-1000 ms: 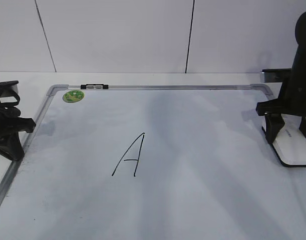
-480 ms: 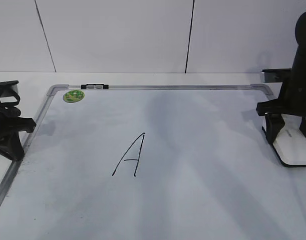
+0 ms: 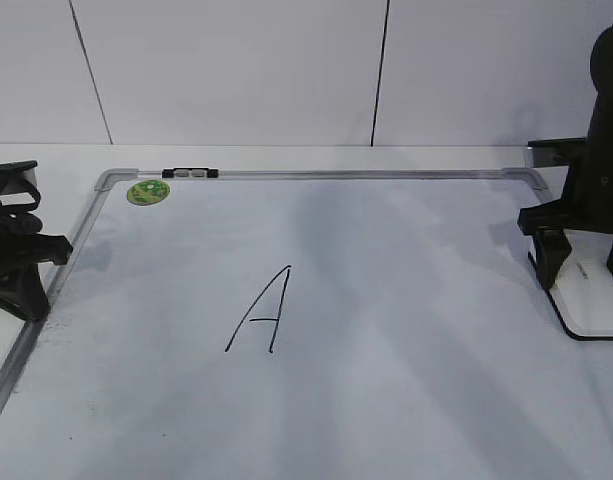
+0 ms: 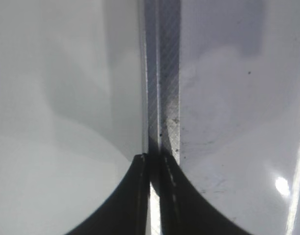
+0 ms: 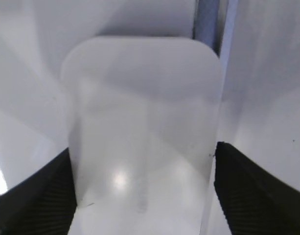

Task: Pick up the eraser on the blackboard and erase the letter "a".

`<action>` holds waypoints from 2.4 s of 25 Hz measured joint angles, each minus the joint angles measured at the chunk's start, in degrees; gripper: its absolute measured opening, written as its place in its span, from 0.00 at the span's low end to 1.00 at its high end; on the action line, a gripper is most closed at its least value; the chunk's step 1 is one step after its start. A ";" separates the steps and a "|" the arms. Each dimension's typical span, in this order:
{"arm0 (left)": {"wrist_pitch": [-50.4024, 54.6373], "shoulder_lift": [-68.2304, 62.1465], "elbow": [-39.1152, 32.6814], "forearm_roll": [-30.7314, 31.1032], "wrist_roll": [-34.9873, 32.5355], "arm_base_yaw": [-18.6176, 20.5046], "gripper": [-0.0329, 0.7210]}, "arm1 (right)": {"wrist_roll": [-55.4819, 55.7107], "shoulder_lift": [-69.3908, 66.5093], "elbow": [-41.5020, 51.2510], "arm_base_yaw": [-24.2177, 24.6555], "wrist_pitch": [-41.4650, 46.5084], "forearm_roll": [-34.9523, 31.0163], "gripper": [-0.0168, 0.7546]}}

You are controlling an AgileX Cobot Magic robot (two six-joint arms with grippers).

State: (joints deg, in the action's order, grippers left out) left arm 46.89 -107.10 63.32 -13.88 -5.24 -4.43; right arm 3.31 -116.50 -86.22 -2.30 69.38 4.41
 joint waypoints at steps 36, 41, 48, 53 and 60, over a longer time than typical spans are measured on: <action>3.39 -0.09 1.69 -0.67 -0.56 0.69 0.43 | 0.20 18.67 -5.73 0.04 1.13 -3.91 0.79; 10.89 3.03 8.23 -0.21 0.03 0.78 0.48 | 0.20 22.41 -5.73 0.04 1.41 -3.91 0.79; 21.28 14.91 21.34 -0.79 1.73 0.82 0.49 | 0.20 36.84 -3.28 0.04 1.84 -3.91 0.79; 23.89 24.48 24.74 -1.02 2.64 0.70 0.49 | 1.79 49.20 3.66 0.04 2.32 -3.51 0.79; 24.86 37.97 24.79 -1.15 2.98 0.70 0.49 | 4.90 61.50 13.96 -4.96 2.67 -2.99 0.79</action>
State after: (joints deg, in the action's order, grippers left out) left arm 71.74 -69.12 88.11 -15.03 -2.25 -3.73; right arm 8.21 -55.00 -72.25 -7.27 72.06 1.42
